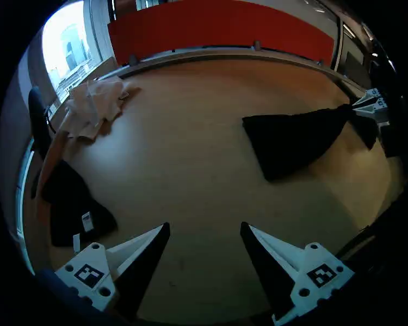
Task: Fold towel
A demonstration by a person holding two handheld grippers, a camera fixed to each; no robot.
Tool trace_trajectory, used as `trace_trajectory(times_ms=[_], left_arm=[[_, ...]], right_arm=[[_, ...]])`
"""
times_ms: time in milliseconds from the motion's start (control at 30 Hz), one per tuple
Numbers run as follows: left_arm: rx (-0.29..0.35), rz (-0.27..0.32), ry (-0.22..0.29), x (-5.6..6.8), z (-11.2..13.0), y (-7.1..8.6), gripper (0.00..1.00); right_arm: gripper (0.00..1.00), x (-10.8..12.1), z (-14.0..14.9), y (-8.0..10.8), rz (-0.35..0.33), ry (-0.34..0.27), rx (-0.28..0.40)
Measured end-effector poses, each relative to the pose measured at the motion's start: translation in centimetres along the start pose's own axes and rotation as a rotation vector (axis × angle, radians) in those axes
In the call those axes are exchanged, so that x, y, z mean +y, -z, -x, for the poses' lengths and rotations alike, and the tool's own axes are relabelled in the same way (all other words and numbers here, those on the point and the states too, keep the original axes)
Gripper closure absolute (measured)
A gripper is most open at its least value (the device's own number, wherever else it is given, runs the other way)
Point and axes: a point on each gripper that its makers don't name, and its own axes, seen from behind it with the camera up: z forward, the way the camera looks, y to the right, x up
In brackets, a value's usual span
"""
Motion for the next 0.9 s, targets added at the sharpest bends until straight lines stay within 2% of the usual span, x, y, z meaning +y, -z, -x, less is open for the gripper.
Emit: trace_trajectory(times_ms=[300, 900], left_arm=[[0.002, 0.007, 0.006, 0.6, 0.0, -0.1, 0.04], [0.010, 0.004, 0.016, 0.5, 0.1, 0.4, 0.04]], right_arm=[[0.96, 0.7, -2.6, 1.3, 0.018, 0.037, 0.047], [0.96, -0.4, -4.2, 0.3, -0.016, 0.079, 0.055]])
